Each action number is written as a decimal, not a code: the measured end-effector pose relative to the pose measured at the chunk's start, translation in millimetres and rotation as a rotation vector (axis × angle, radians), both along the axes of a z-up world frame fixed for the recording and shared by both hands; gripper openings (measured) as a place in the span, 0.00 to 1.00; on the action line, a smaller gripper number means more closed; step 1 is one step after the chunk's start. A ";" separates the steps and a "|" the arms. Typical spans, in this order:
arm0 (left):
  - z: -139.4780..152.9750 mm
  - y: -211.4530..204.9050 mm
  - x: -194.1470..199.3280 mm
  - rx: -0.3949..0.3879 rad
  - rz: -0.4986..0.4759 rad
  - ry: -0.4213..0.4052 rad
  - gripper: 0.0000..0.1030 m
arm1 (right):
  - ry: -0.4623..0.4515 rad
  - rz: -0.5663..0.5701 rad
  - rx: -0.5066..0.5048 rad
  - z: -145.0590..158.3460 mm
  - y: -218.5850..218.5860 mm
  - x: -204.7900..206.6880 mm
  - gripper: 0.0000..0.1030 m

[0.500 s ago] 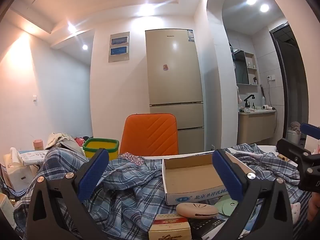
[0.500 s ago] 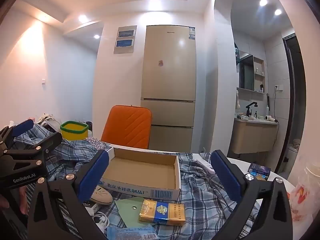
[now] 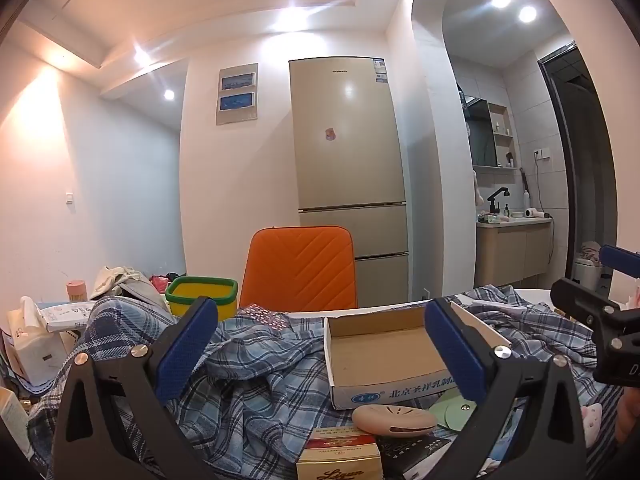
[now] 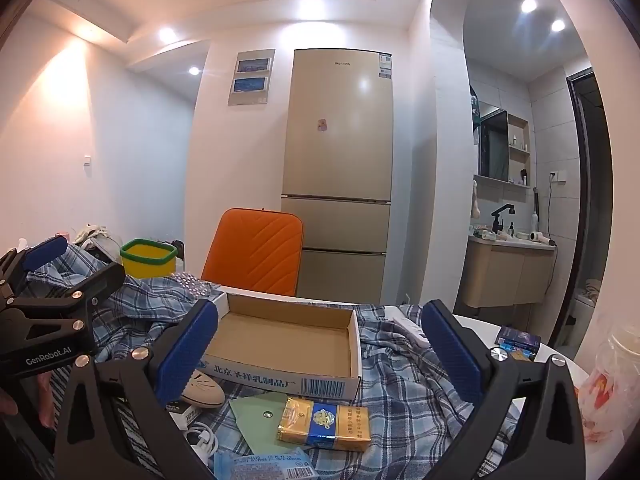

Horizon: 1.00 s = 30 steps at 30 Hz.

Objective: Organize soft objects

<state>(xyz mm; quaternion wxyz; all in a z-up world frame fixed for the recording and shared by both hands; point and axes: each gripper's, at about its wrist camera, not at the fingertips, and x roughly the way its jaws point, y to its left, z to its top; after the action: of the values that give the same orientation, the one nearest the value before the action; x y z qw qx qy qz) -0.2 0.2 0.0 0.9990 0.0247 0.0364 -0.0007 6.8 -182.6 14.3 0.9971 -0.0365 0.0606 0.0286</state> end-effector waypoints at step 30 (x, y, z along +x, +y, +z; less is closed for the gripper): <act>0.0 -0.4 -0.1 0.005 0.000 -0.002 1.00 | -0.035 -0.078 -0.005 3.3 -5.9 -6.7 1.00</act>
<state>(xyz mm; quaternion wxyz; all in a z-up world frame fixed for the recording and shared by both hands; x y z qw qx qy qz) -0.3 -0.2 0.0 0.9990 0.0272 0.0354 -0.0007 0.1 -188.5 17.6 0.9983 -0.0370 0.0446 -0.0112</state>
